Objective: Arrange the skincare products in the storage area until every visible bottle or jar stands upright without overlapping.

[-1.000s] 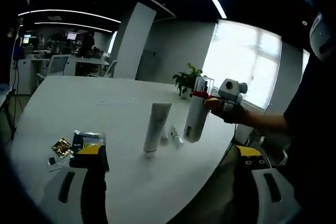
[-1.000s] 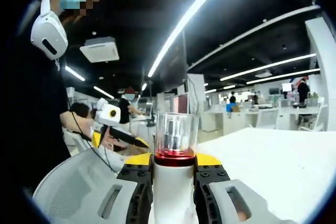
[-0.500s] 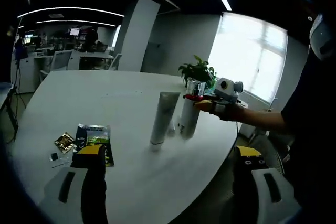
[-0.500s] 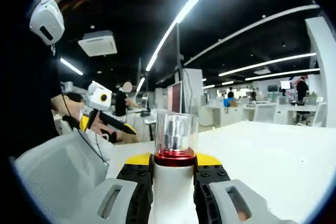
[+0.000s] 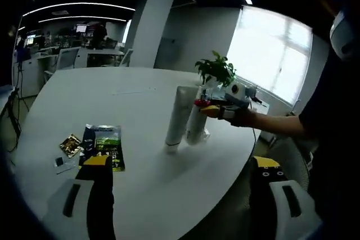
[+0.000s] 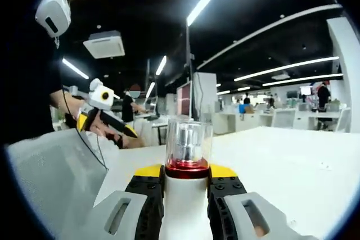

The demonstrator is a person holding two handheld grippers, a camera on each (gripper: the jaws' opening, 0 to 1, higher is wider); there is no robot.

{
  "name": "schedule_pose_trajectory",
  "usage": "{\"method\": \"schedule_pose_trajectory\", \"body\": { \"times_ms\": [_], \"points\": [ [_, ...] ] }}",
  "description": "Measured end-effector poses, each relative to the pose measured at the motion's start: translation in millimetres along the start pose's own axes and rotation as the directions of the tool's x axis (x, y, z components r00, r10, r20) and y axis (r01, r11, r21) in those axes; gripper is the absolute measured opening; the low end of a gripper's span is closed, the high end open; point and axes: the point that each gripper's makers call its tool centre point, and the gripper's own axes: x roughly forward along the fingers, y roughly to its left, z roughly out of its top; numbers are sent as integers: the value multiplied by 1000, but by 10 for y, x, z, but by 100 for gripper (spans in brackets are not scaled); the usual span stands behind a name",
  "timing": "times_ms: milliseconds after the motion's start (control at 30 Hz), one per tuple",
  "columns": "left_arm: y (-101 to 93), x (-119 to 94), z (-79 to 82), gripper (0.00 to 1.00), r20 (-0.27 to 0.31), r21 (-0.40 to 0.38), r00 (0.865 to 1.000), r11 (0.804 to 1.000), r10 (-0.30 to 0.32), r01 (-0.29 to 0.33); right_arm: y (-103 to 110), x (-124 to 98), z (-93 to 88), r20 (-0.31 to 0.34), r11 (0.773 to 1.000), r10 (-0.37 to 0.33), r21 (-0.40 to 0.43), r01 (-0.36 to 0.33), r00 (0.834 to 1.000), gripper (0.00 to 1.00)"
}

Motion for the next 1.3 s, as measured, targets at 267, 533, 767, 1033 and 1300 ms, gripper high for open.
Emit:
{"method": "schedule_pose_trajectory", "body": {
  "times_ms": [267,533,767,1033,1300],
  "points": [
    [26,10,-23,94,-17,15,1000,1000,8,-7,19,0,-123,-24,999,15,-38,-16,1000,20],
    [23,84,-65,93,-37,18,999,1000,2,-1,3,-29,-143,-34,998,-1,-62,-1,999,21],
    [7,162,-46,93,-39,19,999,1000,-19,19,69,-68,-159,-42,997,24,-69,-27,999,21],
    [-19,178,-21,93,-38,16,999,1000,-25,25,132,-89,-219,-106,994,57,-89,-67,993,21],
    [-49,150,-31,92,-37,7,999,1000,-24,24,113,-85,-259,-140,998,46,-35,-52,989,25]
  ]
}}
